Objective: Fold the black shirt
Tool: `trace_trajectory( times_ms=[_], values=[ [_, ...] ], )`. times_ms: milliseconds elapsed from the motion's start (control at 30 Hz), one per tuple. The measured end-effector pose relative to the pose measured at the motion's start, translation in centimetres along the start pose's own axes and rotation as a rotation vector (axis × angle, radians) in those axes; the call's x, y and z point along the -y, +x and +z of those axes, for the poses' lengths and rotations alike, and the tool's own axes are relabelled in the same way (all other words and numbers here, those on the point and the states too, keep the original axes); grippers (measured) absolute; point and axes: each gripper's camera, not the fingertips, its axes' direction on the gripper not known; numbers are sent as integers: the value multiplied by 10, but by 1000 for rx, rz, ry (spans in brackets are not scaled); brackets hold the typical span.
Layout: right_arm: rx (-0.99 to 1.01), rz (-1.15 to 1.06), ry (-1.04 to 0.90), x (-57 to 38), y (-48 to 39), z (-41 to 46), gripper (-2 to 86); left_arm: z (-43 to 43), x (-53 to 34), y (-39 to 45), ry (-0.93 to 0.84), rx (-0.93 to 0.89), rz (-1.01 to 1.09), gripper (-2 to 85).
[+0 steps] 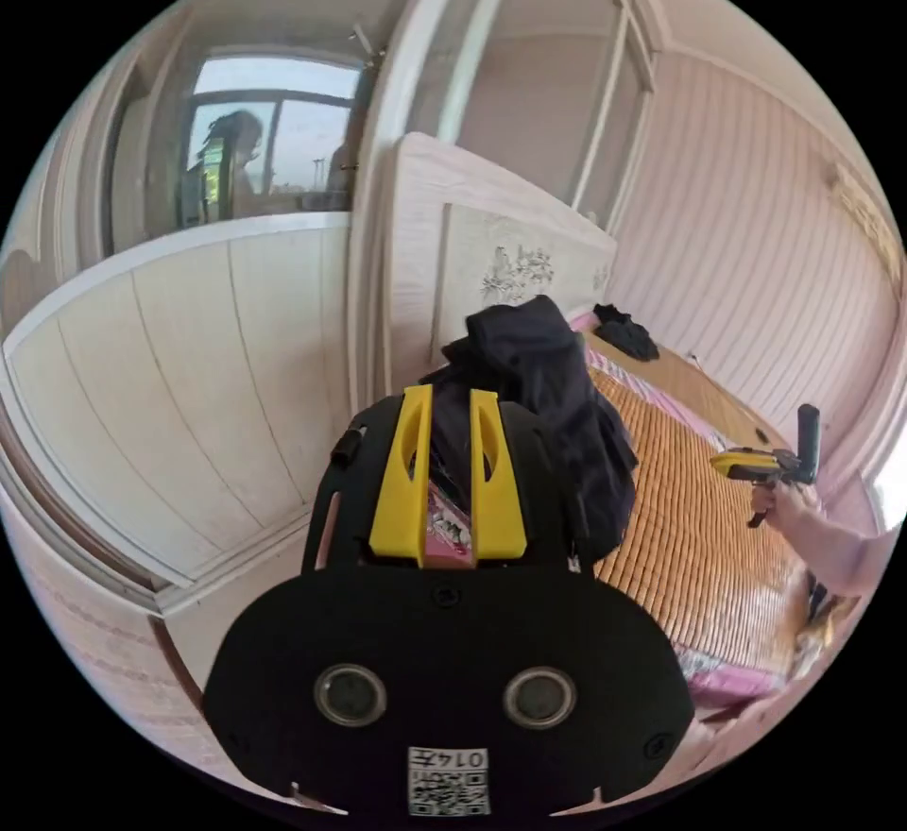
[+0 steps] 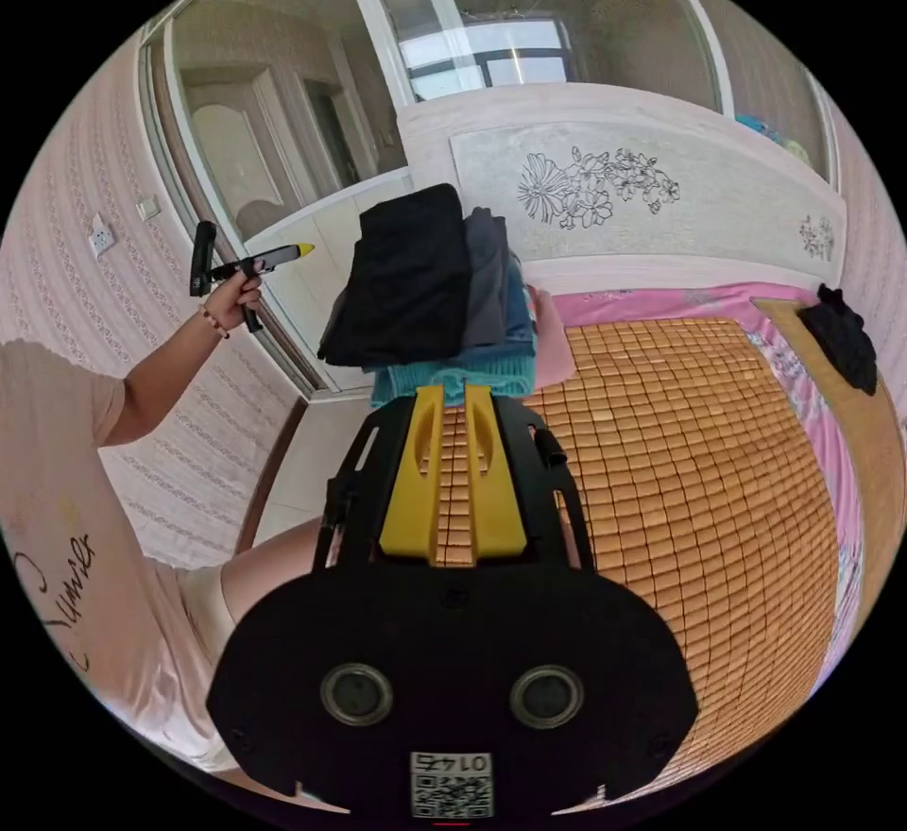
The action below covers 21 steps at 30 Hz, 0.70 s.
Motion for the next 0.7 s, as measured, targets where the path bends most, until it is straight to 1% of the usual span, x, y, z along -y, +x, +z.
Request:
trace_trajectory(
  times_ms=[67, 100, 167, 200, 267, 300, 367, 400, 467, 500, 567, 600, 667, 700],
  values=[
    [-157, 209, -43, -116, -10, -63, 51, 0, -16, 80, -26, -104, 212, 44],
    [-191, 267, -51, -146, -15, -81, 54, 1, -21, 102, -31, -151, 253, 42],
    [-379, 468, -56, -263, -49, -153, 63, 1, -40, 191, -36, -400, 386, 39],
    [-439, 508, -59, -291, -61, -170, 64, 0, -45, 215, -35, -472, 420, 39],
    [-674, 701, -75, -396, -112, -233, 75, -7, -67, 309, -57, -762, 549, 40],
    [-722, 750, -77, -421, -125, -247, 76, -9, -74, 333, -64, -827, 578, 41],
    [-860, 948, -27, -516, -178, -299, 80, -18, -104, 428, -104, -1053, 697, 45],
    [-881, 995, -4, -538, -191, -311, 81, -20, -113, 453, -124, -1105, 729, 47],
    [-958, 1161, 69, -623, -239, -347, 88, -35, -147, 550, -212, -1283, 850, 52],
    [-980, 1196, 82, -643, -250, -354, 89, -41, -156, 574, -234, -1322, 883, 54],
    [-1044, 1313, 114, -713, -284, -373, 99, -69, -196, 665, -285, -1449, 1032, 61],
    [-1051, 1336, 122, -730, -290, -376, 101, -77, -206, 687, -292, -1467, 1072, 62],
    [-1071, 1399, 164, -789, -308, -383, 105, -106, -250, 766, -304, -1522, 1218, 65],
    [-1075, 1413, 179, -803, -310, -384, 105, -112, -262, 785, -309, -1529, 1248, 66]
  ],
)
